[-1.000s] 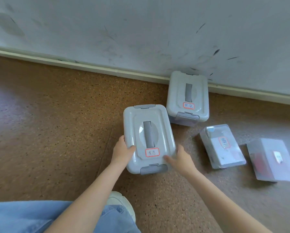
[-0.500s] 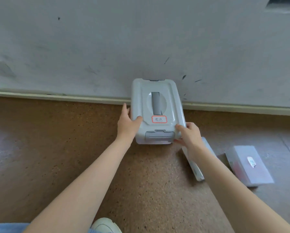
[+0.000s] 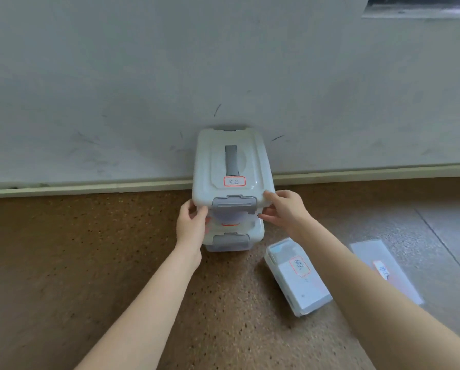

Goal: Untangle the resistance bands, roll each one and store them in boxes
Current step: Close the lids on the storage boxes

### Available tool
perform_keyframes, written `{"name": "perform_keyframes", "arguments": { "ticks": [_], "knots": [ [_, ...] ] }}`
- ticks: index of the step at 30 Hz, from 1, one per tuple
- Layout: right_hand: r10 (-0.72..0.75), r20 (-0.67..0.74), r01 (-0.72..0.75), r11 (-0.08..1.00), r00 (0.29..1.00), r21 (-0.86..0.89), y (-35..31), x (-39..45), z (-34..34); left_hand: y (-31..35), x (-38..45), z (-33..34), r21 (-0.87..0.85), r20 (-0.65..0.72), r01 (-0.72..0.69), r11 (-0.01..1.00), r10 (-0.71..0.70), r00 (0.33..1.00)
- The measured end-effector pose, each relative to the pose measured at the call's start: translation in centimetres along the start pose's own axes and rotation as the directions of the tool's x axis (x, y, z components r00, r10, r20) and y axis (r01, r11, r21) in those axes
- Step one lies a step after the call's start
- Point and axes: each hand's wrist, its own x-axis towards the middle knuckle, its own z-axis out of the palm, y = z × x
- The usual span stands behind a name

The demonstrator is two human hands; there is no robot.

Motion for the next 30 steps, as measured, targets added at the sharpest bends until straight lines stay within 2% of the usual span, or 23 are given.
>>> {"name": "perform_keyframes", "arguments": {
  "ticks": [2, 3, 4, 5, 7, 9, 10, 13, 15, 16, 18, 21, 23, 25, 27, 30],
  "knots": [
    [0.004, -0.009, -0.004, 1.0, 1.0, 0.03, 2.1, -0.6, -1.3, -2.4, -1.2, 0.1, 0.075, -0.03, 0.003, 0.997, 0.0, 1.0],
    [0.006, -0.033, -0.006, 1.0, 0.999, -0.016, 3.5, -0.9, -2.2, -3.9, -1.9, 0.5, 0.133, -0.015, 0.043, 0.99, -0.042, 0.999],
    [-0.005, -0.069, -0.005, 0.99, 0.998, -0.143, 5.0, -1.0, -3.4, -5.4, -2.6, 1.2, 0.2, 0.008, 0.104, 0.974, -0.108, 0.994],
    [-0.018, -0.096, -0.015, 0.944, 0.995, -0.33, 6.6, -1.0, -4.8, -6.9, -3.3, 2.0, 0.274, 0.034, 0.169, 0.947, -0.185, 0.982],
    [-0.024, -0.093, -0.046, 0.732, 0.995, -0.68, 10.1, -1.0, -7.8, -9.5, -4.3, 3.8, 0.414, 0.091, 0.237, 0.879, -0.299, 0.95],
    [0.017, -0.078, -0.074, 0.569, 0.997, -0.819, 13.1, -0.6, -10.3, -11.4, -5.0, 5.8, 0.464, 0.163, 0.248, 0.85, -0.357, 0.92],
    [0.066, -0.099, -0.119, 0.543, 0.993, -0.831, 14.3, -0.4, -11.1, -12.2, -5.2, 6.7, 0.472, 0.194, 0.256, 0.844, -0.382, 0.903],
    [0.213, -0.149, -0.25, 0.601, 0.966, -0.76, 16.5, -0.5, -11.8, -14.4, -6.1, 8.6, 0.484, 0.285, 0.301, 0.821, -0.474, 0.833],
    [0.273, -0.097, -0.263, 0.677, 0.957, -0.687, 17.7, -1.1, -11.3, -15.6, -6.5, 9.2, 0.459, 0.348, 0.305, 0.834, -0.485, 0.802],
    [0.3, -0.066, -0.273, 0.729, 0.952, -0.628, 18.4, -1.6, -11.0, -15.9, -6.7, 9.2, 0.452, 0.36, 0.284, 0.846, -0.464, 0.81],
    [0.316, -0.035, -0.297, 0.84, 0.948, -0.453, 19.4, -3.0, -10.8, -16.2, -7.0, 8.7, 0.502, 0.355, 0.18, 0.846, -0.392, 0.849],
    [0.294, -0.006, -0.292, 0.95, 0.956, -0.113, 19.6, -4.5, -11.4, -14.9, -8.1, 7.7, 0.657, 0.434, -0.125, 0.744, -0.238, 0.869],
    [0.221, -0.008, -0.22, 0.974, 0.975, 0.048, 18.2, -5.0, -12.1, -13.1, -9.0, 7.4, 0.593, 0.514, -0.256, 0.764, -0.113, 0.85],
    [0.087, -0.001, -0.086, 0.99, 0.996, 0.116, 15.2, -5.2, -12.3, -10.3, -9.4, 7.5, 0.488, 0.556, -0.376, 0.788, 0.052, 0.829],
    [-0.076, -0.018, 0.077, 0.987, 0.997, 0.141, 10.9, -5.7, -11.7, -6.9, -9.2, 7.7, 0.402, 0.531, -0.467, 0.788, 0.215, 0.82],
    [-0.269, -0.088, 0.276, 0.957, 0.959, 0.086, 4.1, -6.6, -9.9, -1.9, -9.2, 7.9, 0.301, 0.463, -0.552, 0.778, 0.387, 0.797]
  ]
}}
